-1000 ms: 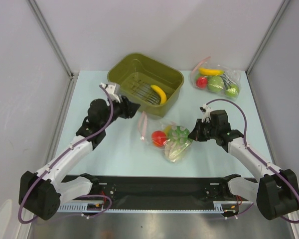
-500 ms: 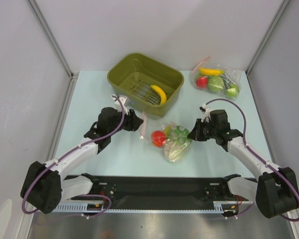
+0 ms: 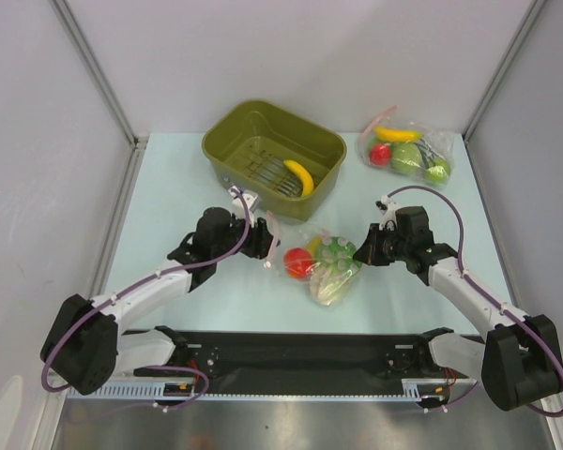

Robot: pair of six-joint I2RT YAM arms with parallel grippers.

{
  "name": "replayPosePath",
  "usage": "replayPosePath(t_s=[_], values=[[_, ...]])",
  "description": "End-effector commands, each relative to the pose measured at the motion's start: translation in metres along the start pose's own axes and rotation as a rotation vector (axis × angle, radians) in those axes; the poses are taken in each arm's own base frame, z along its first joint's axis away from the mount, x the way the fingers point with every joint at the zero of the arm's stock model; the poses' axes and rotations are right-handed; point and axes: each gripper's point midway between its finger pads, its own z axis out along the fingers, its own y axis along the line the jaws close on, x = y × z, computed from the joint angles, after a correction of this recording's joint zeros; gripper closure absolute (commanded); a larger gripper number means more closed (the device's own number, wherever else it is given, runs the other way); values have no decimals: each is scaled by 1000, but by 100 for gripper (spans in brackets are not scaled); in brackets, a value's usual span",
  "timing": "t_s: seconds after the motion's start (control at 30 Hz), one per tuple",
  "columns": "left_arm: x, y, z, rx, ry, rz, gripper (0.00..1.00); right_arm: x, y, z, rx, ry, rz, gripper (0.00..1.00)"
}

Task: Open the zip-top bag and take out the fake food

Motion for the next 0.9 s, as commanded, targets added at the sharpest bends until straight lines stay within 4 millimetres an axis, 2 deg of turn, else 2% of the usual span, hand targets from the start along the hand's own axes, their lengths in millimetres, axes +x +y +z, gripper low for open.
replayPosePath(t_s=[0.0, 0.2, 0.4, 0.67, 0.87], values=[[-2, -32, -6, 169, -19, 75, 47, -13, 6, -2, -18, -31, -11, 100], [28, -54, -4, 280, 73, 71, 47, -14, 8, -3, -22, -33, -14, 100], [39, -64, -7, 317, 70, 60, 43, -13, 7, -5, -19, -33, -16, 100], [55, -81, -15, 410, 83, 36, 29, -12, 9, -5, -26, -31, -14, 100], [62, -89, -8, 438, 87, 41, 16, -12, 10, -5, -34, -29, -16, 100]])
